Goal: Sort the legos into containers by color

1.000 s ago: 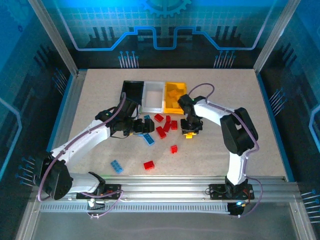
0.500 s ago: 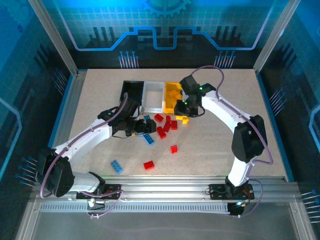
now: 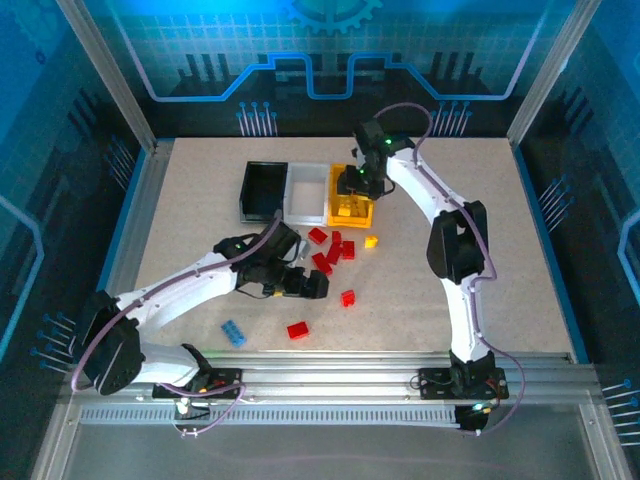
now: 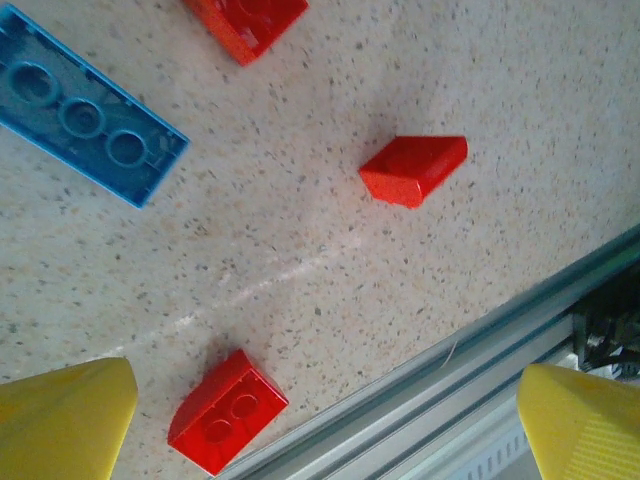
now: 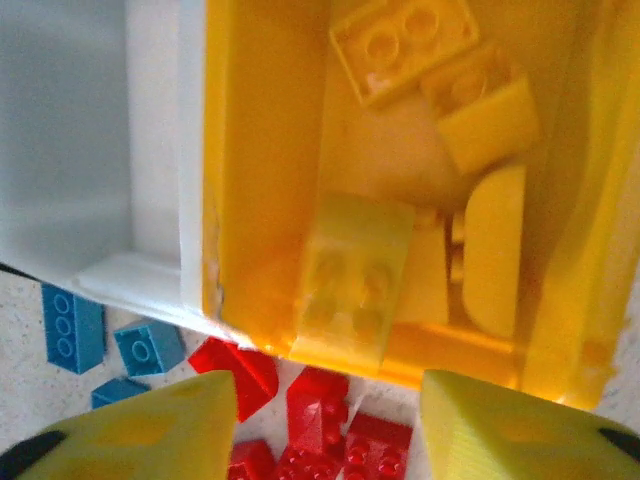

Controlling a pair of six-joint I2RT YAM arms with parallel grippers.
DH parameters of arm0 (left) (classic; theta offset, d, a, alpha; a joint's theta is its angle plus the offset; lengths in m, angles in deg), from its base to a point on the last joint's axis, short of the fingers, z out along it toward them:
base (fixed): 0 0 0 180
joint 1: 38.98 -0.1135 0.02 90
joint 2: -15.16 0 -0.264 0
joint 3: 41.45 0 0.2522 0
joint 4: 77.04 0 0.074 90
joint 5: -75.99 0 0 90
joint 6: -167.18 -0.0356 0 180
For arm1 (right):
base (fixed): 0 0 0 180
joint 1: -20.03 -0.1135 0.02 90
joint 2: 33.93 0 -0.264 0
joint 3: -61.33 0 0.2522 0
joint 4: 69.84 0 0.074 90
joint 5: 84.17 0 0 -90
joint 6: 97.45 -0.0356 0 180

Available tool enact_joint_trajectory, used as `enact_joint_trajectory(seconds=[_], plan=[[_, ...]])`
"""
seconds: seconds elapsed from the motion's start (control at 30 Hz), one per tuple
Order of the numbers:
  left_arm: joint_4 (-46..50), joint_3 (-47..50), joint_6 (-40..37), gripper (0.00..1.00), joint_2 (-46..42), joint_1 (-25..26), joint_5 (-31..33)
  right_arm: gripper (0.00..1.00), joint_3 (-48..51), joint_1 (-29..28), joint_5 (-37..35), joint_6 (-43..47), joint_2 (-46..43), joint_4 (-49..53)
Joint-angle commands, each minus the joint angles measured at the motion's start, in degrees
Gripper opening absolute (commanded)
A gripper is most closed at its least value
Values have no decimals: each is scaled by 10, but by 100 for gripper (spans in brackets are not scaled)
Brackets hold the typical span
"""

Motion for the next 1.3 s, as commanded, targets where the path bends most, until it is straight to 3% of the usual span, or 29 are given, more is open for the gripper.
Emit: enact_joint_trajectory(seconds=[0.0, 0.13, 0.3, 0.5, 0.67, 1.1, 1.27], plan=[[6, -1, -5, 99, 8, 12, 1, 63, -48, 5, 1, 12, 4, 50], [27, -38, -25, 99, 38, 37, 25, 66, 23, 5, 1, 4, -70, 32], [31, -85, -49, 99, 97, 77, 41, 67, 268, 7, 0, -26, -247, -38], [29, -141, -83, 99, 178, 111, 49, 67, 520, 16, -10, -47, -427, -49], [26, -182, -138, 95, 243, 113, 46, 67, 644, 20, -9, -82, -536, -49], [51, -270, -215, 79, 363, 113, 55, 68, 694, 52, -4, -84, -665, 14], [51, -289, -215, 67, 391, 113, 61, 68, 710, 66, 3, -79, -700, 22]])
